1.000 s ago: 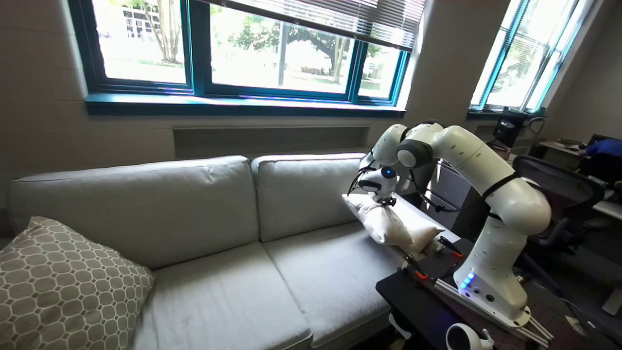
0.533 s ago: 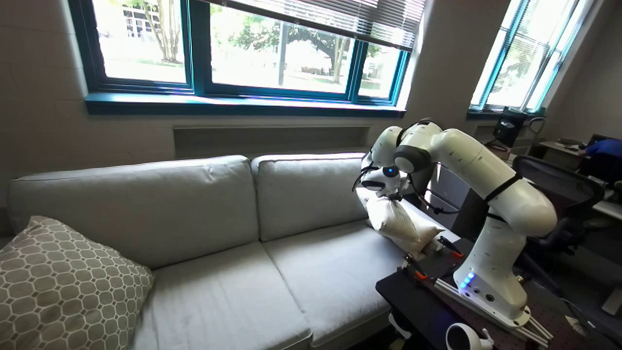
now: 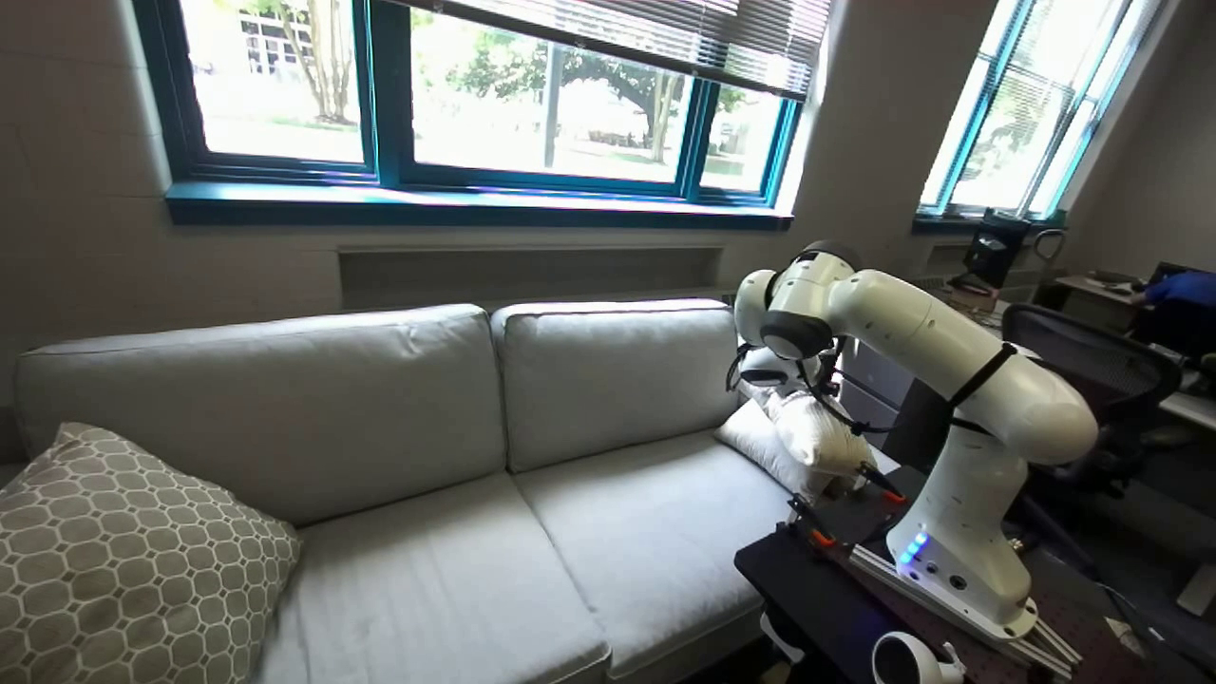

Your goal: Place the striped pillows against the right armrest

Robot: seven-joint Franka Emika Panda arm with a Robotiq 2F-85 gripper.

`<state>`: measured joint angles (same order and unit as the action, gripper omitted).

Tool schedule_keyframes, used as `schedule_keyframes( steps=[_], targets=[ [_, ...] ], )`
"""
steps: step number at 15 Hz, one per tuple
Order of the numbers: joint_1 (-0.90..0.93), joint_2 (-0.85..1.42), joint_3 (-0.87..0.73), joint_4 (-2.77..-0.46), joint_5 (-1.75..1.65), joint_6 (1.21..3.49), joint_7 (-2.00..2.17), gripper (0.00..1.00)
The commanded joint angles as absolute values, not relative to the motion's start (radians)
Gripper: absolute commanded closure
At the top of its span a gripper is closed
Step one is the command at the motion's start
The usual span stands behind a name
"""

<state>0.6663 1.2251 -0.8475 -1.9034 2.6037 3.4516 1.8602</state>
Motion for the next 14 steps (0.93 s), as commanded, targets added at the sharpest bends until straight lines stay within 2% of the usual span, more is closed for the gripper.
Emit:
schedule_keyframes(
  steps=[1, 2, 3, 6, 8, 13, 14],
  targets=[
    [0.695, 1.281, -0.904, -1.987, 2.562, 3.467, 1.881, 0.98],
    [0.705, 1.312, -0.936, -1.988, 2.656, 3.465, 1.780, 0.98],
    [0.694, 1.317, -0.920, -2.018, 2.562, 3.465, 1.864, 0.98],
    [0.684, 1.360, -0.948, -2.031, 2.649, 3.465, 1.729, 0.98],
    [0.667, 1.357, -0.928, -2.051, 2.553, 3.468, 1.783, 0.98],
    [0.692, 1.400, -0.966, -2.057, 2.645, 3.465, 1.659, 0.98],
    [0.689, 1.391, -0.953, -2.070, 2.571, 3.465, 1.724, 0.98]
  ],
)
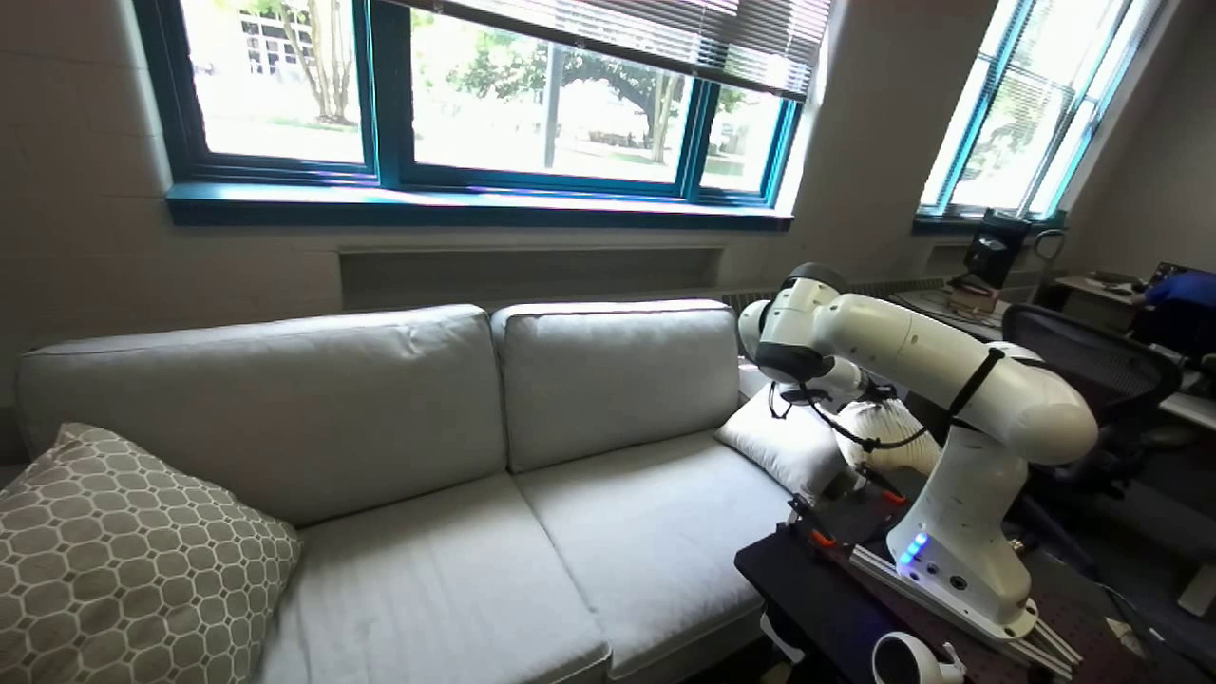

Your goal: Place the striped pillows against the right armrest

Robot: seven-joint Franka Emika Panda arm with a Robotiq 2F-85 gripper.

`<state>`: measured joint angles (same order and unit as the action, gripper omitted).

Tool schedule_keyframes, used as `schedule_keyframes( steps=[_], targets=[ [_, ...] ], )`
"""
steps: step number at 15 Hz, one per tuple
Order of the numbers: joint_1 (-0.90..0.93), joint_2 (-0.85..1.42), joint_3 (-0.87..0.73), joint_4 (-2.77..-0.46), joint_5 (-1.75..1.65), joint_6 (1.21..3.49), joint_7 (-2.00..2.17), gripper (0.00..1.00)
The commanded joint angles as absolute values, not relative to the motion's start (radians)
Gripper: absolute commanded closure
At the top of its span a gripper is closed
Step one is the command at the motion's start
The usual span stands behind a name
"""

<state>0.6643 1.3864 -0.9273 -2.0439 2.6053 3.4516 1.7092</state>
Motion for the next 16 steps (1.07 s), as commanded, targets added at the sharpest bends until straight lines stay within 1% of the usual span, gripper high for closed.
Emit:
schedule_keyframes(
  steps=[1, 2, 4, 5, 9, 10, 16],
  targets=[
    [0.697, 1.391, -0.956, -2.069, 2.561, 3.465, 1.717, 0.98],
    [0.709, 1.402, -0.974, -2.058, 2.625, 3.465, 1.640, 0.98],
    [0.726, 1.402, -0.980, -2.052, 2.623, 3.465, 1.616, 0.98],
    [0.734, 1.390, -0.965, -2.060, 2.550, 3.465, 1.670, 0.98],
    [0.781, 1.379, -0.961, -2.039, 2.485, 3.470, 1.657, 0.98],
    [0.800, 1.391, -0.976, -2.022, 2.533, 3.470, 1.597, 0.98],
    [0.855, 1.417, -0.994, -1.978, 2.559, 3.469, 1.537, 0.98]
  ],
)
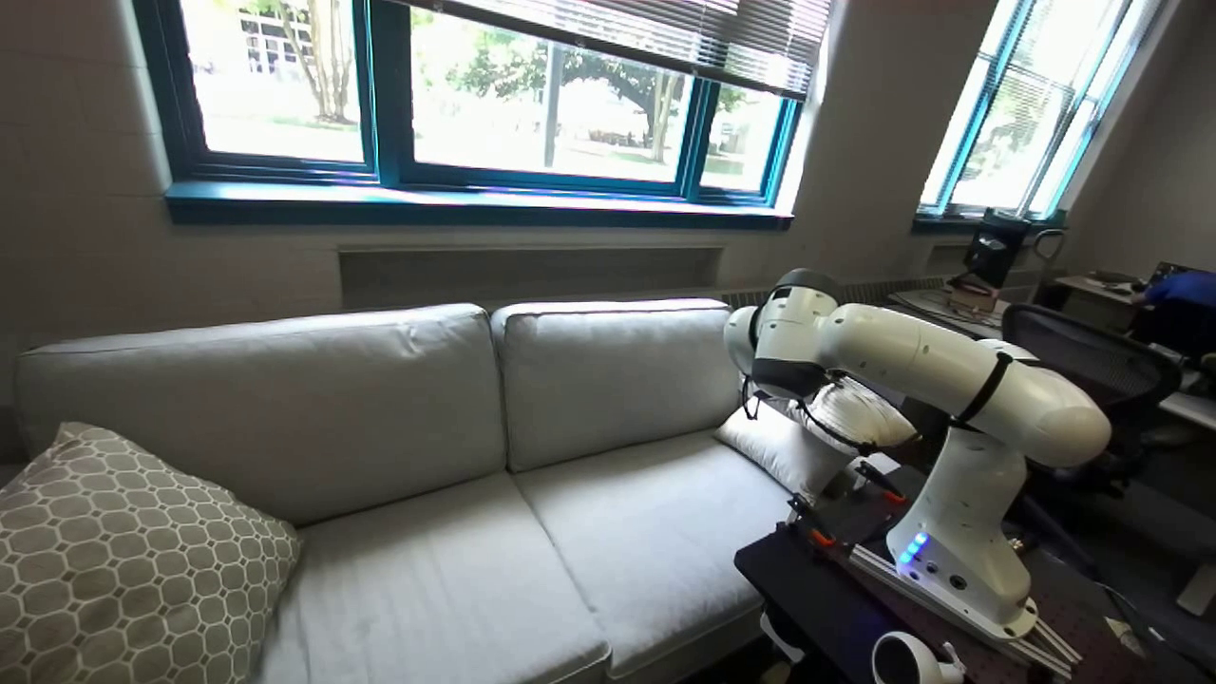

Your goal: Place the striped pillows against the right armrest

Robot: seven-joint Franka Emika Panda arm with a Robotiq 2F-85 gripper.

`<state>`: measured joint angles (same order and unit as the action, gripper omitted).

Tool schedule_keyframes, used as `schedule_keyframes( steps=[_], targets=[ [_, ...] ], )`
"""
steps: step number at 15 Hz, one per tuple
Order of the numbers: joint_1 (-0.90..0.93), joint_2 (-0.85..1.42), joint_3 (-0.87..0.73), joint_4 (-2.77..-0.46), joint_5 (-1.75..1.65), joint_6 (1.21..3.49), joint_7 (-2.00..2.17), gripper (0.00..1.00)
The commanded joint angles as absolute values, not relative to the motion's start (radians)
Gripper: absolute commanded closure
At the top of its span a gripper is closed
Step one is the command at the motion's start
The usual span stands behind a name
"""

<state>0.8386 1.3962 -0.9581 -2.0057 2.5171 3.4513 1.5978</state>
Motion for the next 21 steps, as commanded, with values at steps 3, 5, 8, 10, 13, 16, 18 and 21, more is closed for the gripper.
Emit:
schedule_keyframes(
  steps=[3, 5, 8, 10, 13, 16, 18, 21],
  targets=[
    [0.855, 1.437, -1.001, -1.955, 2.579, 3.469, 1.498, 0.98],
    [0.850, 1.446, -1.004, -1.939, 2.591, 3.470, 1.473, 0.98],
    [0.835, 1.435, -0.998, -1.909, 2.593, 3.473, 1.442, 0.98],
    [0.827, 1.426, -0.980, -1.904, 2.514, 3.474, 1.504, 0.98],
    [0.828, 1.437, -0.998, -1.873, 2.586, 3.474, 1.418, 0.98],
    [0.826, 1.447, -1.002, -1.856, 2.601, 3.473, 1.402, 0.98],
    [0.813, 1.439, -0.995, -1.848, 2.607, 3.473, 1.379, 0.98],
    [0.794, 1.422, -0.967, -1.852, 2.525, 3.474, 1.427, 0.69]
  ],
)
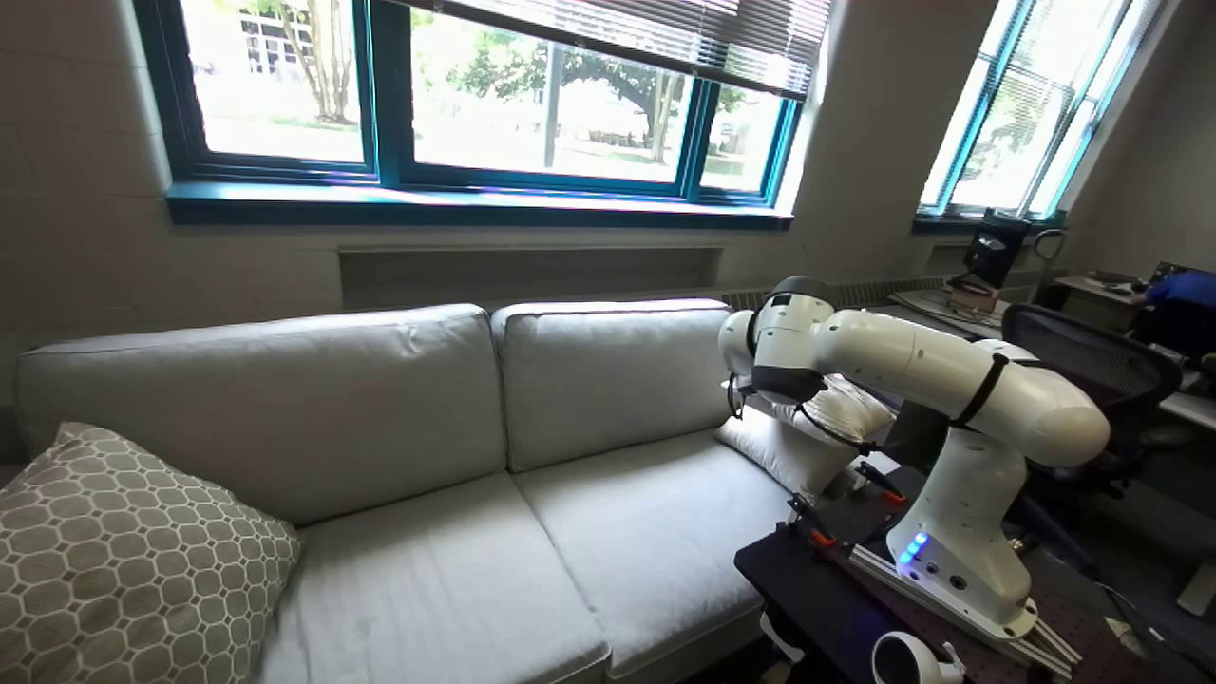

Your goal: Place the striped pillows against the right armrest

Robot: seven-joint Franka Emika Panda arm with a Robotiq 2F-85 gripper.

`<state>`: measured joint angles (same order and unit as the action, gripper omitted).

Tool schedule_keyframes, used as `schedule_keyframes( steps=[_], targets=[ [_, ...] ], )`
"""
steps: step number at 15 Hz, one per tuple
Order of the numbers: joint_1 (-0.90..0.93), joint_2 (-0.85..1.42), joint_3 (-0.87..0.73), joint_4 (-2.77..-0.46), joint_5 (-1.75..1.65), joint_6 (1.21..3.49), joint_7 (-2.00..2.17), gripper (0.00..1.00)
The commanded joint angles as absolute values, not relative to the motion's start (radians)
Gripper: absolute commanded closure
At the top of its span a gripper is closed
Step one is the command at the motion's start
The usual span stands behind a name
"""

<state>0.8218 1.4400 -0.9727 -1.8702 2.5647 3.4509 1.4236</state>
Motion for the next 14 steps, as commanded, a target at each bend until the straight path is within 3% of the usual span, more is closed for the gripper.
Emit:
schedule_keyframes(
  steps=[1, 10, 13, 14],
  targets=[
    [0.795, 1.432, -0.984, -1.837, 2.597, 3.474, 1.350, 0.68],
    [0.761, 1.346, -0.933, -1.828, 2.478, 3.472, 1.320, 0.02],
    [0.745, 1.259, -0.832, -1.756, 2.337, 3.471, 1.275, 0.00],
    [0.778, 1.361, -0.891, -1.797, 2.380, 3.452, 1.345, 0.00]
  ],
)
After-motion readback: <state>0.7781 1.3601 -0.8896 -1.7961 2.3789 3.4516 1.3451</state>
